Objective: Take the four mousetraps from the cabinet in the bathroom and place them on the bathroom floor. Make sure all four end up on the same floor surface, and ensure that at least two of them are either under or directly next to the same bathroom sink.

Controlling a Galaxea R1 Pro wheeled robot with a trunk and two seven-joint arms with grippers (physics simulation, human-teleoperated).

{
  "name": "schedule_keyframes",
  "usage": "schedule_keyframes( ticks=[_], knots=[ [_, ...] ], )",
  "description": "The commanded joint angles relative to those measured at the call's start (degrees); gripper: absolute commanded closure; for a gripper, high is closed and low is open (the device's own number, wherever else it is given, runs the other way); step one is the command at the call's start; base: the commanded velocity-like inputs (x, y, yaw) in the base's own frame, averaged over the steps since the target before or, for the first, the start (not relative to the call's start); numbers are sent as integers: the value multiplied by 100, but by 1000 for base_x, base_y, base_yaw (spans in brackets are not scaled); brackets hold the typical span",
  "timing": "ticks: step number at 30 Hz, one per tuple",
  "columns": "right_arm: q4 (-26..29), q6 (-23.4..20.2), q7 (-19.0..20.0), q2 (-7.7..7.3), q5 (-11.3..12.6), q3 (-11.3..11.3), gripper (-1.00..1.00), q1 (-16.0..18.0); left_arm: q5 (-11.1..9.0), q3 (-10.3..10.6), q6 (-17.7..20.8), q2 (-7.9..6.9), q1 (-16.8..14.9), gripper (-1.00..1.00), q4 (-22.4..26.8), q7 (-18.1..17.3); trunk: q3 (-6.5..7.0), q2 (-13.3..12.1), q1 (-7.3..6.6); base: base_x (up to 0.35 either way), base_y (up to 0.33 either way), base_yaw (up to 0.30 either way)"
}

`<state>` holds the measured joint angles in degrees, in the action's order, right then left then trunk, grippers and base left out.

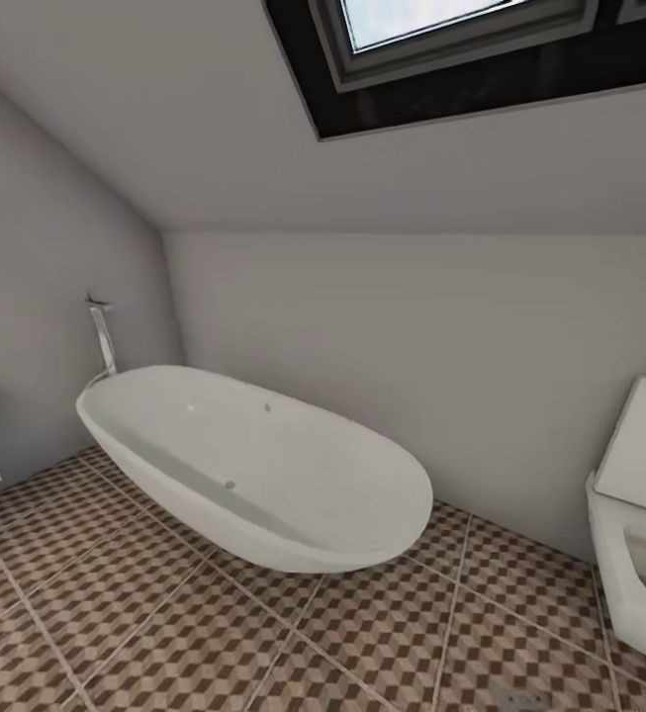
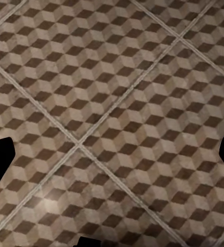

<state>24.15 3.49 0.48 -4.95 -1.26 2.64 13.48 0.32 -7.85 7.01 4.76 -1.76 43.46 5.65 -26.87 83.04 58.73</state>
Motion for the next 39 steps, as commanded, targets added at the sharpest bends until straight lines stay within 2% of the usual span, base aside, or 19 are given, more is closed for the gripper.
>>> schedule_keyframes(
  ticks=[1, 39],
  knots=[
    [-6, 20, 5, 3, -14, 18, -100, 5, 3, -14, 28, 6, 0, -100, 13, 5, -6, 3, 0, 0, 0, -271],
    [-6, 20, 5, 3, -5, 18, -100, 5, 3, -33, 20, -10, 0, -100, 13, 6, -6, 3, 0, 0, 0, -271]
  ],
)
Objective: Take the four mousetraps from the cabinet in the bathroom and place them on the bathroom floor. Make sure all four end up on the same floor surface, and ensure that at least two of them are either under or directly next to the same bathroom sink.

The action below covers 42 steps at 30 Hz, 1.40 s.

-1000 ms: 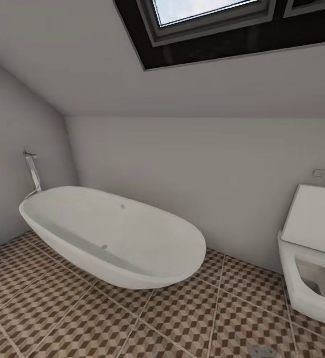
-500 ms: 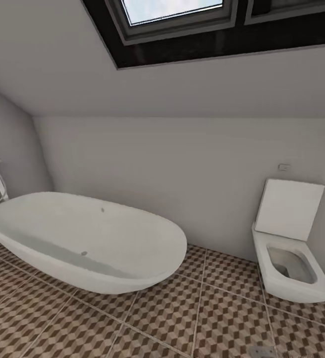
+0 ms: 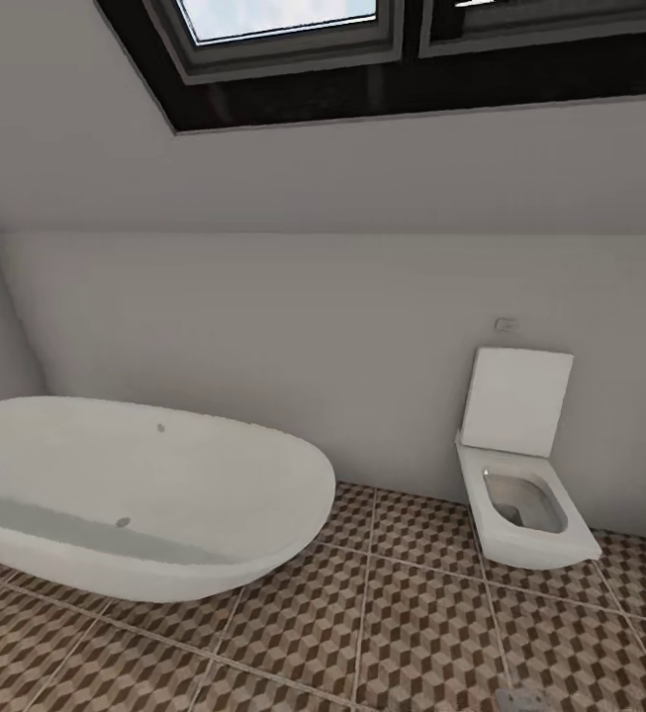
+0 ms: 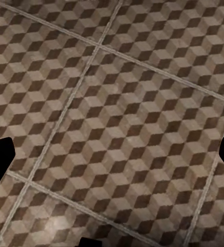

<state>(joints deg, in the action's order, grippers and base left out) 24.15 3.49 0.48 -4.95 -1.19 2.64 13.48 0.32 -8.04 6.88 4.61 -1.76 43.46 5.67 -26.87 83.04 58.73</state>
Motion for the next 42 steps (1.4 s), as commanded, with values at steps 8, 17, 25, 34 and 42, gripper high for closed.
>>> schedule_keyframes(
  ticks=[8, 17, 25, 34, 42],
  knots=[
    [-6, 20, 5, 3, -12, 17, -100, 5, 3, -14, 29, 0, 0, -100, 13, 9, -6, 3, 0, 0, 0, -271],
    [-6, 20, -20, 3, -20, 17, -100, 5, 3, -14, 29, -20, 0, -100, 5, 6, -6, 3, 0, 0, 0, -271],
    [-6, 20, -54, 3, -21, 17, -100, 5, 3, -9, 25, -20, 0, -100, 3, 5, -6, 3, 0, 0, 0, -271],
    [-6, 20, -56, 3, -19, 17, -100, 5, 11, -1, 24, -22, 0, -100, 4, 7, -6, 3, 0, 0, 0, -271],
    [-6, 20, -56, 7, -13, 17, -100, 5, 13, -4, 24, -28, 0, -100, 4, 11, -6, 3, 0, 0, 0, -271]
  ],
)
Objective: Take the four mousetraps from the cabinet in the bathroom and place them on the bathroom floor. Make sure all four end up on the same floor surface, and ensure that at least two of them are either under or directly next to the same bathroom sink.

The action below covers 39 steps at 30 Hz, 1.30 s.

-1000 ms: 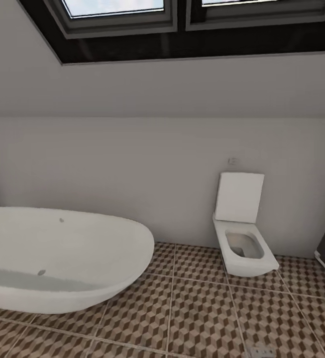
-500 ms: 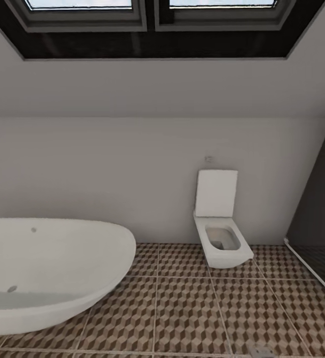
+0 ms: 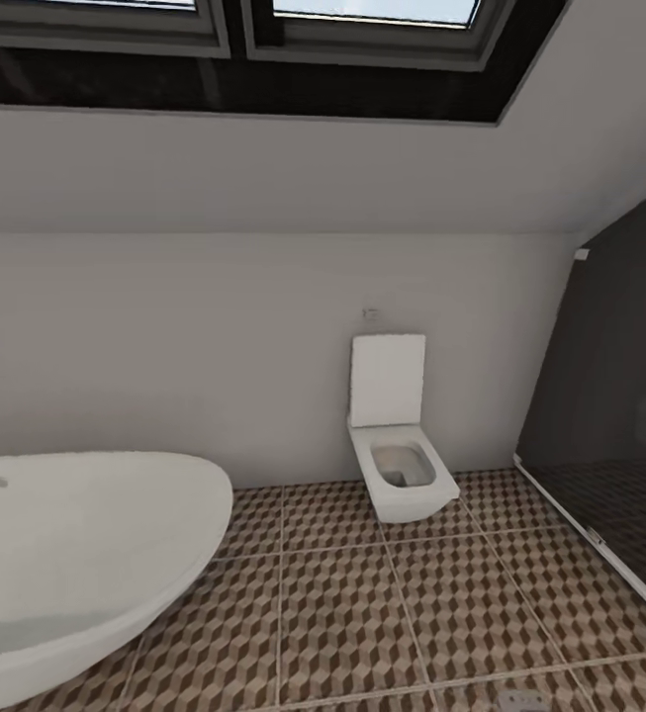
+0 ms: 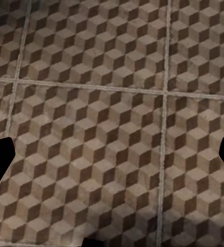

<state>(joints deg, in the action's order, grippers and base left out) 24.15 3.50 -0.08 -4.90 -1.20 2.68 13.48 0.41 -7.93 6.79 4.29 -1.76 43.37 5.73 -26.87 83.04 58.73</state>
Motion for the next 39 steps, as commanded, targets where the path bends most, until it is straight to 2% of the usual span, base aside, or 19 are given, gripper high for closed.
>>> schedule_keyframes(
  ticks=[1, 39],
  knots=[
    [-6, 19, -1, 3, -14, 14, -100, 5, 4, -14, 33, 6, 0, -100, 13, 5, -6, 3, 0, 0, 0, -271],
    [-6, 19, -1, 7, -14, 14, -100, 5, 2, -15, 33, 8, 0, -100, 13, 7, -6, 3, 0, 0, 0, -271]
  ],
)
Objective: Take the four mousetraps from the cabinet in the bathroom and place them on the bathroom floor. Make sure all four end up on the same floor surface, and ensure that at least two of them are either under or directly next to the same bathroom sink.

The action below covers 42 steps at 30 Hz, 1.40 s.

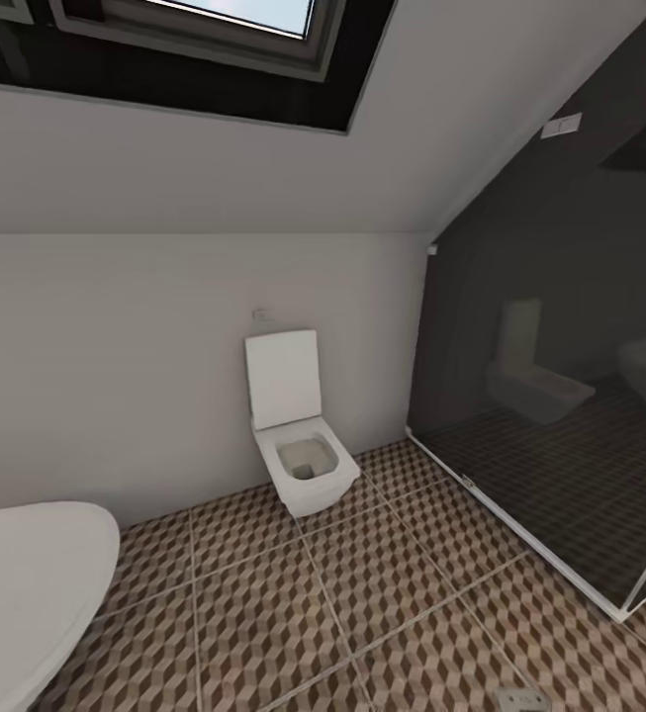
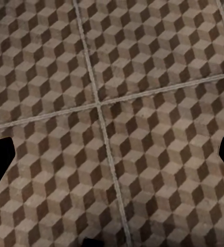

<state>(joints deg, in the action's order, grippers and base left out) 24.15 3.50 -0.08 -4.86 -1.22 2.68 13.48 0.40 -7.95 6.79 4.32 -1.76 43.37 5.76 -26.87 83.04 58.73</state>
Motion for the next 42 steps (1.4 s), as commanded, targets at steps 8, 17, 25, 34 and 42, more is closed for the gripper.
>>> schedule_keyframes(
  ticks=[8, 17, 25, 34, 42],
  knots=[
    [-6, 19, -1, 2, -13, 14, -100, 5, 4, -14, 33, 7, 0, -100, 13, 5, -6, 3, 0, 0, 0, -271],
    [-6, 19, -1, 4, -10, 14, -100, 5, 4, -14, 33, 7, 0, -100, 13, 5, -6, 3, 0, 0, 0, -271],
    [-6, 19, -1, 8, -10, 17, -100, 5, 4, -14, 33, 7, 0, -100, 13, 5, -6, 3, 0, 0, 0, -271],
    [-6, 19, -1, 4, -10, 16, -100, 5, 4, -7, 33, 7, 0, -100, 8, -4, -6, 3, 0, 0, 0, -271],
    [-6, 19, -1, 4, -10, 15, -100, 5, 4, -5, 33, 14, 0, -100, 5, -4, -6, 3, 0, 0, 0, -271]
  ],
)
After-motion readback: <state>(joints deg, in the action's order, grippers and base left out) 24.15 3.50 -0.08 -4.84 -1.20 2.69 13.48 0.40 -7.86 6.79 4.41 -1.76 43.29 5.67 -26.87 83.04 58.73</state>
